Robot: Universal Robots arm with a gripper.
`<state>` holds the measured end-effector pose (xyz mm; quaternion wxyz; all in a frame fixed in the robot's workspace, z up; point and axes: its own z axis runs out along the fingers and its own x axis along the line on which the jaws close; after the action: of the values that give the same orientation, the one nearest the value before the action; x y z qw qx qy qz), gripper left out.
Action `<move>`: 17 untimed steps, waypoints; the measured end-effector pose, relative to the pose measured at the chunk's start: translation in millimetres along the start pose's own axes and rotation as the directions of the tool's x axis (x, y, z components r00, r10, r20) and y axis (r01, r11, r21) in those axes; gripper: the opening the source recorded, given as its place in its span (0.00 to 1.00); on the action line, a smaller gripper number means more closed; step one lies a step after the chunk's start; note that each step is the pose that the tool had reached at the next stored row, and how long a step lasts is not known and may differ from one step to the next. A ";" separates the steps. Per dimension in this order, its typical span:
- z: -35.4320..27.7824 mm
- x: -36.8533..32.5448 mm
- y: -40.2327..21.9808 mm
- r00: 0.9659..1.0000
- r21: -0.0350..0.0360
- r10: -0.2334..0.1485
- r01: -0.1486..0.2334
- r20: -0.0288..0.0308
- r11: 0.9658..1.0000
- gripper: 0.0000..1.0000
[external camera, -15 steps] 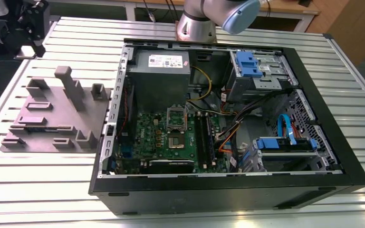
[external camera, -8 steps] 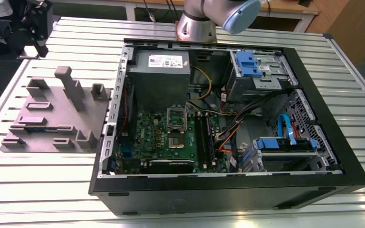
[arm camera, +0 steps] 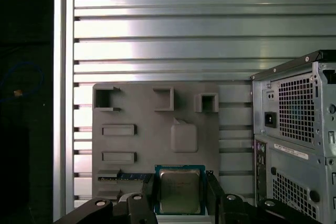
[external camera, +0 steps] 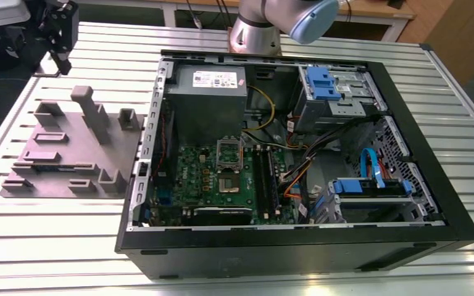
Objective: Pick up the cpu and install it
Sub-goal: 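Pick up the cpu and move it towards the insertion slot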
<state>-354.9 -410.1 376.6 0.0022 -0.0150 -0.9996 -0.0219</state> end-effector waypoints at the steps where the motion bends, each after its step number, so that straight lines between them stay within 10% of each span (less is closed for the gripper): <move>1: 0.0 -0.1 0.0 1.000 0.000 0.000 0.000 0.000 1.000 0.47; 17: -0.2 -3.2 -5.2 1.000 0.000 0.000 0.000 0.000 1.000 0.47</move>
<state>-351.9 -415.4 376.6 0.0022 -0.0152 -0.9996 -0.0219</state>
